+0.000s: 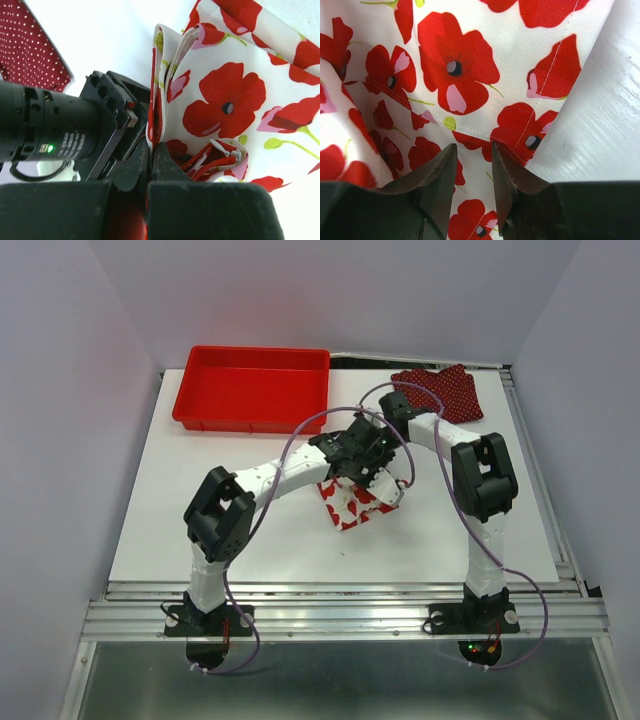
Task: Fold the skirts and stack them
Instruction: Fold the skirt
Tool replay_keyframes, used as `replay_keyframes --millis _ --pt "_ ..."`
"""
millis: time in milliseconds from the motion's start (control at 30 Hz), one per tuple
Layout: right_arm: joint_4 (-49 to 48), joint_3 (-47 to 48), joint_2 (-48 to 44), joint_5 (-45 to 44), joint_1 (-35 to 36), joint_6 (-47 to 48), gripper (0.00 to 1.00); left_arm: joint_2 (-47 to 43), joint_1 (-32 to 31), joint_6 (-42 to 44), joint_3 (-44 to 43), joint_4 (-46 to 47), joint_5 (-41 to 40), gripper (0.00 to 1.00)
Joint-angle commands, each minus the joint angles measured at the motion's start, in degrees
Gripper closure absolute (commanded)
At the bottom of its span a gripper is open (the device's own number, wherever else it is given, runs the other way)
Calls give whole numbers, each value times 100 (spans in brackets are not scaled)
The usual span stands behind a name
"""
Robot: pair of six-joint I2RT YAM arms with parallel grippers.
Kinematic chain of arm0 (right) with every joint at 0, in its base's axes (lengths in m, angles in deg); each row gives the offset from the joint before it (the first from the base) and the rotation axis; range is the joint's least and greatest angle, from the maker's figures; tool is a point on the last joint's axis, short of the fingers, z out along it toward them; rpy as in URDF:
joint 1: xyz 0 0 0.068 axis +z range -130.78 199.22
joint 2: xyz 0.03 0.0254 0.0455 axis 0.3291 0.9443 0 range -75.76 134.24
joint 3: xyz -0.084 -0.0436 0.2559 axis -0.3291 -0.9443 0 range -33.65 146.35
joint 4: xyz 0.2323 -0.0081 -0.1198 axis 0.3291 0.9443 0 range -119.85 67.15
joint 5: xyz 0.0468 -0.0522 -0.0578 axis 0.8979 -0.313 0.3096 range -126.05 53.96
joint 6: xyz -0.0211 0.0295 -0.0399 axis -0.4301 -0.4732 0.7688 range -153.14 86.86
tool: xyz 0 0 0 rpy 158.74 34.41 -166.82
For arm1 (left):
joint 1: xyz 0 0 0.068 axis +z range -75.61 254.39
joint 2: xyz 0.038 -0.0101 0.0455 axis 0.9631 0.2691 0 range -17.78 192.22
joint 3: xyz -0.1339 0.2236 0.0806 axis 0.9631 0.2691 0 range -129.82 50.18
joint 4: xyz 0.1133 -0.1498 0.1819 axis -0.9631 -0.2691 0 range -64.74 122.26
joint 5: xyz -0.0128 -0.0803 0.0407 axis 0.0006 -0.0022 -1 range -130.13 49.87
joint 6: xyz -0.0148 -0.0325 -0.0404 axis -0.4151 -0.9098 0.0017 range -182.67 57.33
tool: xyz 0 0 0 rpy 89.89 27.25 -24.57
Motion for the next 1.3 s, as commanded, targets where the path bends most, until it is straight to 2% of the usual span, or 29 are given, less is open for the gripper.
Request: replay_keyframes --millis 0,267,367,533,600,733,867,1100,1267 --pt "117 -58 -143 89 16 92 60 112 -87 171 195 319 -25 100" --pt "161 -15 -152 81 16 83 60 323 -131 101 485 820 -201 100" --pt "187 20 -143 54 16 83 60 349 -131 13 608 1127 -315 90" --pt "231 82 -134 37 16 48 60 279 -148 -93 696 1401 -438 83" --pt "248 135 -134 10 16 30 60 227 -174 -110 714 1392 -517 78" --pt "257 231 -178 10 16 -14 60 -238 -280 -137 950 1374 -596 57" --pt "266 267 -143 -77 16 -5 60 -722 -411 -242 1057 1348 -649 44" --pt "257 442 -46 -350 -36 -22 60 -1425 -447 -549 873 1383 -667 42" --pt "257 671 -239 -157 -37 -66 59 -2075 -395 -1084 688 418 -26 44"
